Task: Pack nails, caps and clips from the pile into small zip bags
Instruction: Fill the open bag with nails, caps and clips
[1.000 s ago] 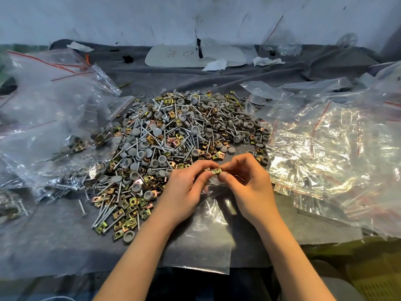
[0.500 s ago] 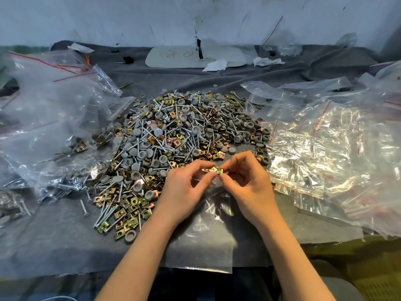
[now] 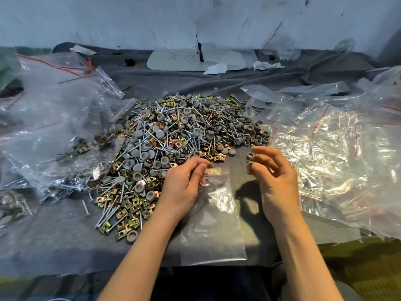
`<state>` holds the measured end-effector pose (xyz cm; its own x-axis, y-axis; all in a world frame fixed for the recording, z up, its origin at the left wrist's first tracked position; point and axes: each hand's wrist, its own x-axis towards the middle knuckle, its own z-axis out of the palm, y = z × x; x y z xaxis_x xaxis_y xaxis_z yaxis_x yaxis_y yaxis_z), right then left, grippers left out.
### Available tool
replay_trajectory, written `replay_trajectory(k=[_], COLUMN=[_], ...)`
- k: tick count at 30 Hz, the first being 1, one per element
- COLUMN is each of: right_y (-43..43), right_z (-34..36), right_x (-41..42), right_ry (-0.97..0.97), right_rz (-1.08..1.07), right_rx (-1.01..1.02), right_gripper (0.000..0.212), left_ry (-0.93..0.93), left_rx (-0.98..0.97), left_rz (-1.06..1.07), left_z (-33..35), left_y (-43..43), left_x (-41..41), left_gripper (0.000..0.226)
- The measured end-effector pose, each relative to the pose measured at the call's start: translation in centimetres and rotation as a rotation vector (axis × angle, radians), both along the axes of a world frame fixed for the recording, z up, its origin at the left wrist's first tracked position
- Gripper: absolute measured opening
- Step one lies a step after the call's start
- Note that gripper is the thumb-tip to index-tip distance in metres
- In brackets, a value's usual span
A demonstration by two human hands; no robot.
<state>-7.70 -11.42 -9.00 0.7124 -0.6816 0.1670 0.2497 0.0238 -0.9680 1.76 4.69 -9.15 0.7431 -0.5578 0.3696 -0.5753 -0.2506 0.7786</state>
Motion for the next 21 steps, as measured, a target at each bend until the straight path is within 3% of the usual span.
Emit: replay_trajectory(k=[2,4,6,7,10,14,21], right_y=[0.5,0.8,0.6,0.6,1.2,2.4,1.8], right_z=[0.0,0.4,1.0,1.3,2.1,3.2,3.9], right_x=[0.3,0.6,0.7,0.7,1.0,1.5,1.3], right_ry=[0.024,0.042,0.058,0.092,0.311,0.356,0.376], right_rz=[0.101,0.180,0.246,0.285,0.393,0.392,0.353], right_rx=[0.154,0.460,0.661,0.654,0.303,-0.014,-0.394], right_gripper=[0.039,0.037,0.015,0.007,0.029,0.005,0.009], left_ry=[0.014,0.061,0.135,0.161,0.149,0.137,0.089], left_rx=[-0.015,-0.058,-0.090,-0.096,-0.100,-0.116,-0.087], left_rz=[-0.033,-0.052,-0.071,-0.076,-0.070,-0.084,-0.130], left_z=[0.0,0.0,0.2,0.3,0.4,0.3,-0.2], left_y=[-0.1,0.1,0.1,0.1,0.2,0.3,0.3], left_x=[-0.1,-0.1,0.0,0.0,0.0,0.1,0.0], left_gripper=[0.016,0.016,0.013,0.012,0.013,0.013,0.015])
